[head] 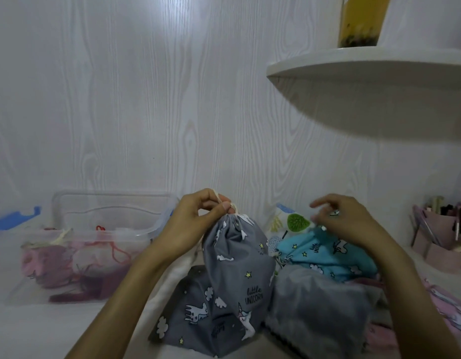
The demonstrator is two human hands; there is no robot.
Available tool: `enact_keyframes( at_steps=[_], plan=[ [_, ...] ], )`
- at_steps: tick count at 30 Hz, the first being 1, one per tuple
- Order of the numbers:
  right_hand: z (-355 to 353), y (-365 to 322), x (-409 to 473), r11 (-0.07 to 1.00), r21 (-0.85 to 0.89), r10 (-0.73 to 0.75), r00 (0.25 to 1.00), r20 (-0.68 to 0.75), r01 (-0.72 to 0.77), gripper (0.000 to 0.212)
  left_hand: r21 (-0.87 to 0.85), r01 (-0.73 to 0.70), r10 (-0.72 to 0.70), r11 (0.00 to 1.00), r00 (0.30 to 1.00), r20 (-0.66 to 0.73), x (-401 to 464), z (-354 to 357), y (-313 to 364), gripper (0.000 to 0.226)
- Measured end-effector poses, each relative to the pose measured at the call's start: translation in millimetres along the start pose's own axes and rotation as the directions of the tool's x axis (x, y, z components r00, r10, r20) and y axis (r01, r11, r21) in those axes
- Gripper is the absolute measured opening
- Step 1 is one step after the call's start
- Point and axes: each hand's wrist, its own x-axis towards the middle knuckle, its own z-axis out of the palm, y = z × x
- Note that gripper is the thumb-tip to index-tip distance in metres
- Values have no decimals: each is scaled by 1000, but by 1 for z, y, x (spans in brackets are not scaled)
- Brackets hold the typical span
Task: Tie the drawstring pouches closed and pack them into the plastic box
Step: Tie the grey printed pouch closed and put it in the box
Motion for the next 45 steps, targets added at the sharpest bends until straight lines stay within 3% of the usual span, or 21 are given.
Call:
enact_keyframes(
  at_steps=[2, 4, 6, 8, 10, 14, 18, 21, 24, 27, 30, 32, 34, 36, 39, 43, 45],
  plan=[
    [12, -21, -4, 971, 138, -180, 978, -104, 193, 15, 10, 5, -5, 1000, 1000, 8, -1, 4, 0, 20],
    [26, -40, -8, 928, 223, -286, 954, -92, 299, 18, 17, 7, -8, 1000, 1000, 13, -2, 6, 2, 19],
    [40, -53, -15, 916, 274, -329, 940, 94, 293, 26, 22, 3, -4, 1000, 1000, 24, -3, 8, 4, 16],
    [53, -55, -19, 922, 301, -342, 877, 338, 243, 34, 39, -2, 0, 999, 999, 39, -4, 9, 6, 13],
    [58, -53, -20, 921, 332, -346, 820, 455, 204, 31, 53, 2, -5, 999, 999, 46, -5, 9, 6, 13],
    [57, -47, -17, 931, 330, -276, 896, 347, 159, 10, 84, 18, -19, 996, 1000, 9, -5, 8, 8, 9],
    [53, -44, -13, 906, 319, -340, 928, 154, 279, 13, 69, 39, -33, 997, 996, -87, -5, 9, 10, 12],
    [45, -46, -15, 865, 311, -427, 903, 47, 393, 11, 35, 39, -35, 999, 995, -96, -4, 15, 11, 20],
    [34, -45, -18, 893, 74, -446, 895, 10, 444, 12, -22, 104, -106, 994, 981, -160, -4, 16, 9, 22],
    [22, -40, -17, 911, -196, -368, 930, 14, 363, 17, 22, 182, -175, 983, 966, -192, -4, 16, 6, 13],
    [25, -37, -16, 934, -155, -315, 947, 69, 322, 20, 144, 165, -130, 976, 965, -226, -5, 22, 3, 18],
    [30, -41, -17, 939, 2, -341, 929, 141, 344, 22, 46, 146, -130, 988, 960, -248, -5, 23, 7, 18],
    [36, -46, -20, 930, 135, -364, 900, 241, 340, 25, -128, 217, -239, 968, 952, -192, -4, 21, 13, 20],
    [44, -48, -20, 930, 90, -367, 876, 315, 357, 25, -241, 331, -349, 912, 937, -35, -4, 16, 18, 26],
    [55, -47, -19, 933, -59, -299, 857, 420, 355, 21, -206, 425, -418, 881, 905, 78, -6, 5, 19, 26],
    [52, -47, -21, 952, -53, -241, 845, 478, 301, 25, -232, 440, -418, 868, 898, 138, -5, 7, 21, 23],
    [39, -49, -23, 963, -12, -227, 836, 499, 268, 28, -122, 419, -398, 900, 902, 166, -5, 11, 21, 24]
  ],
)
